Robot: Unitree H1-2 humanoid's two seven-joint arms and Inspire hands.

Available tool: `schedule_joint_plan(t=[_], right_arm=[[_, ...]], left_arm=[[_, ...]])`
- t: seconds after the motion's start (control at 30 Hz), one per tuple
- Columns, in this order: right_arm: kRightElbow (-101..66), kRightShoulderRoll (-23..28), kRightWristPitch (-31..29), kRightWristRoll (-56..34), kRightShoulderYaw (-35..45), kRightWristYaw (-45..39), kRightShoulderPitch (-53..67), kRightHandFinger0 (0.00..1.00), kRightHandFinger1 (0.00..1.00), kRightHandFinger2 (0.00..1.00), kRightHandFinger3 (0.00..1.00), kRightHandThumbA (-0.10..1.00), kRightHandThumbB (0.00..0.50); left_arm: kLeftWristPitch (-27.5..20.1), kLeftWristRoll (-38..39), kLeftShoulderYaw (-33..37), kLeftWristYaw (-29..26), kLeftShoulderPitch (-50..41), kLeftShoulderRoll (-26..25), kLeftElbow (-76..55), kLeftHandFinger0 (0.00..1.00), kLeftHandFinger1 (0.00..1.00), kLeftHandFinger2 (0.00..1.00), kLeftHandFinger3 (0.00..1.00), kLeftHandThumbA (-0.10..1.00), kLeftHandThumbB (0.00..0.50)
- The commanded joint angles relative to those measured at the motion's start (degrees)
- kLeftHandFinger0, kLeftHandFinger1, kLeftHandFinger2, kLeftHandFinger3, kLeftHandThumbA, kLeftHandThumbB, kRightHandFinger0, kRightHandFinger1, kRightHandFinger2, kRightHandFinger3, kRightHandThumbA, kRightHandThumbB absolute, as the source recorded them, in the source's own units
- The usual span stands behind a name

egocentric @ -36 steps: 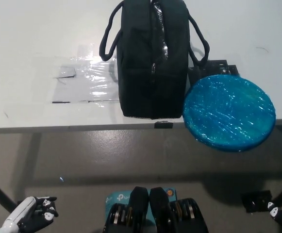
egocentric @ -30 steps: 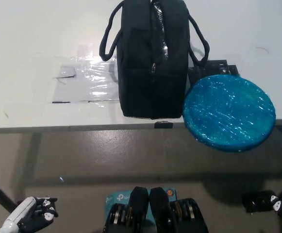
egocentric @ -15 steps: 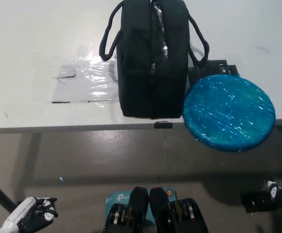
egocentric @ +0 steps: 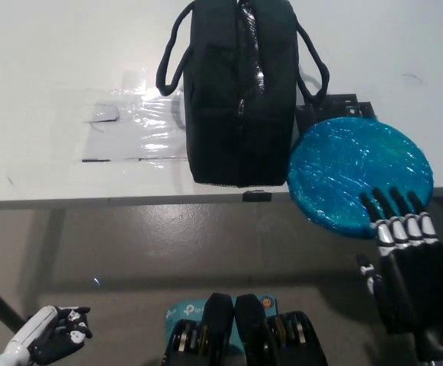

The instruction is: The robot uses its right hand to pick up a stack of plates kept in the middle of the desk and put it inside a bag kept next to it

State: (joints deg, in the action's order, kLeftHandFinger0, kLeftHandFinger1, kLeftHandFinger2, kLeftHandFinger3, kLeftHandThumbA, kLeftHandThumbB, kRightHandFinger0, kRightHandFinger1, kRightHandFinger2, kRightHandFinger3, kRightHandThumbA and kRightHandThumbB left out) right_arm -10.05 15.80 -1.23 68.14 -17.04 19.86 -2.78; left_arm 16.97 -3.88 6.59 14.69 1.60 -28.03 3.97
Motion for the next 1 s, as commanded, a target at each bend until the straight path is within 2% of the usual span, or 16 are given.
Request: schedule_joint_plan(t=[0.0, 0.17, 0.23, 0.37, 0.47, 0.7, 0.73, 0.9, 0.97], right_arm=[[0.9, 1.8, 0.1, 6.1, -0.9, 3.3, -2.6, 1.00, 1.00, 1.00, 1.00, 0.76, 0.500], [5.0, 2.6, 0.3, 5.7, -1.0, 4.1, -4.6, 1.00, 1.00, 1.00, 1.00, 0.73, 0.500], [6.6, 3.5, 0.9, 6.8, -0.5, 4.7, -6.2, 1.00, 1.00, 1.00, 1.00, 0.80, 0.499], [8.2, 4.8, 2.2, 7.7, 0.1, 4.0, -9.1, 1.00, 1.00, 1.00, 1.00, 0.86, 0.500], [7.9, 5.0, 3.2, 6.6, 0.7, 1.3, -10.4, 1.00, 1.00, 1.00, 1.00, 0.85, 0.500], [9.9, 1.9, 2.8, 2.9, -0.4, 2.3, -8.2, 1.00, 1.00, 1.00, 1.00, 0.81, 0.500], [10.0, 1.6, 3.8, 4.3, -0.9, 1.5, -7.8, 1.00, 1.00, 1.00, 1.00, 0.86, 0.500], [11.9, -0.3, 3.4, 0.5, -0.5, 0.0, -7.0, 1.00, 1.00, 1.00, 1.00, 0.85, 0.500], [12.4, -0.8, 3.1, -0.9, -0.3, 0.0, -6.7, 1.00, 1.00, 1.00, 1.00, 0.78, 0.500]], left_arm=[[0.9, -1.3, -0.1, 1.5, 1.3, -2.0, -2.1, 0.93, 0.91, 0.88, 0.91, -0.10, 0.206], [0.8, -2.1, 0.1, 1.8, 1.4, -2.2, -2.1, 0.91, 0.90, 0.88, 0.92, -0.10, 0.202], [1.2, -1.8, -0.2, 2.0, 1.2, -2.0, -2.5, 0.91, 0.90, 0.88, 0.92, -0.10, 0.200], [1.5, -2.0, -0.2, 2.5, 1.4, -2.1, -2.4, 0.94, 0.91, 0.89, 0.94, -0.10, 0.203], [1.2, -2.4, -0.2, 2.3, 1.5, -1.9, -2.1, 0.92, 0.91, 0.89, 0.93, -0.10, 0.207], [1.3, -3.3, -0.1, 2.6, 1.4, -2.5, -2.7, 0.93, 0.91, 0.89, 0.93, -0.10, 0.196], [0.2, -3.2, -0.2, 2.6, 1.4, -2.5, -2.3, 0.92, 0.90, 0.89, 0.93, -0.10, 0.200], [1.8, -2.8, -0.5, 2.8, 1.4, -2.3, -2.8, 0.91, 0.90, 0.88, 0.92, -0.10, 0.198], [1.6, -2.8, -0.5, 2.8, 1.3, -2.3, -2.7, 0.92, 0.91, 0.88, 0.93, -0.10, 0.199]])
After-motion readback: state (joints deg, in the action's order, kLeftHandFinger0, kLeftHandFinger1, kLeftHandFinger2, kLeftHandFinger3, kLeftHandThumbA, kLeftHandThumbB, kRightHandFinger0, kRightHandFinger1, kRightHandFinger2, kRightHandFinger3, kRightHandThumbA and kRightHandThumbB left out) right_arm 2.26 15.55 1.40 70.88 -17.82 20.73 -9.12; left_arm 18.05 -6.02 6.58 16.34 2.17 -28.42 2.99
